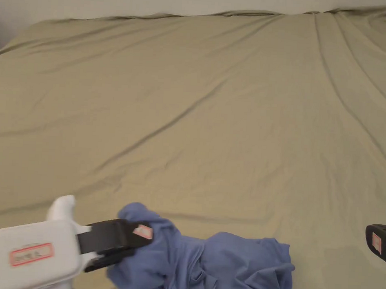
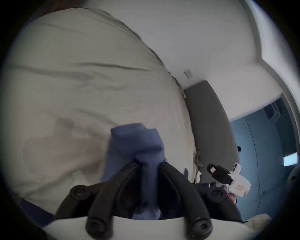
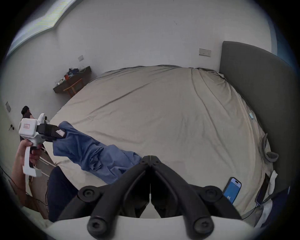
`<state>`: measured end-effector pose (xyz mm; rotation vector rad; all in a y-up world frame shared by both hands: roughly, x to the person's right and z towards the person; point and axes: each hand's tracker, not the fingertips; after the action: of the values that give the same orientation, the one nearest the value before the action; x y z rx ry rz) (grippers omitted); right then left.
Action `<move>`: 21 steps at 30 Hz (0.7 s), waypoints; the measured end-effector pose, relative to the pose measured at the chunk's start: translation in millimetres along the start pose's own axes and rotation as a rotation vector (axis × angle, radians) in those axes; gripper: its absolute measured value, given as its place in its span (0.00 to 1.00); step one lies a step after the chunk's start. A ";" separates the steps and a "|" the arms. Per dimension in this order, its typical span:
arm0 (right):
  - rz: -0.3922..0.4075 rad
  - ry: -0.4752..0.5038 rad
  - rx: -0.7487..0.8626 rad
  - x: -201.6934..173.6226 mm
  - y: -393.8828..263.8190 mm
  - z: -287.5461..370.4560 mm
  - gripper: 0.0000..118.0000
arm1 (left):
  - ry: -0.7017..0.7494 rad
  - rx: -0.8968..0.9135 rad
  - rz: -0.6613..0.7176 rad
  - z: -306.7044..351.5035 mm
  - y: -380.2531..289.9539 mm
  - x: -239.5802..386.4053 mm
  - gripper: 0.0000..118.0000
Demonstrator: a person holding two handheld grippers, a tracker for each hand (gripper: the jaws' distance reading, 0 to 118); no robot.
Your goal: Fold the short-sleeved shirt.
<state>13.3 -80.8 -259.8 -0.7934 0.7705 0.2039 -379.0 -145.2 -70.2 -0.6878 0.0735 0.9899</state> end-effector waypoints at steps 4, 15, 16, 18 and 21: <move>0.003 -0.001 0.007 1.5 0.0 0.4 0.02 | 0.019 -0.089 -0.115 -79.0 -28.4 40.3 0.12; 0.010 -0.015 0.007 20.7 -11.1 1.3 0.02 | 0.017 -0.066 -0.146 -121.0 -67.4 43.9 0.99; 0.005 -0.012 0.008 23.7 -12.2 1.6 0.02 | -0.010 -0.014 -0.169 -103.6 -64.2 47.1 1.00; -0.019 0.002 0.018 29.6 -14.4 3.1 0.02 | 0.073 0.015 -0.222 -83.1 -52.1 51.3 1.00; -0.046 0.014 0.029 36.1 -17.5 5.8 0.02 | 0.259 0.088 -0.336 -67.2 -50.7 52.2 1.00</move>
<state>49.9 -92.9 -272.2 -0.7847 0.7657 0.1462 -293.2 -162.5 -116.5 -0.7176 0.2201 0.5693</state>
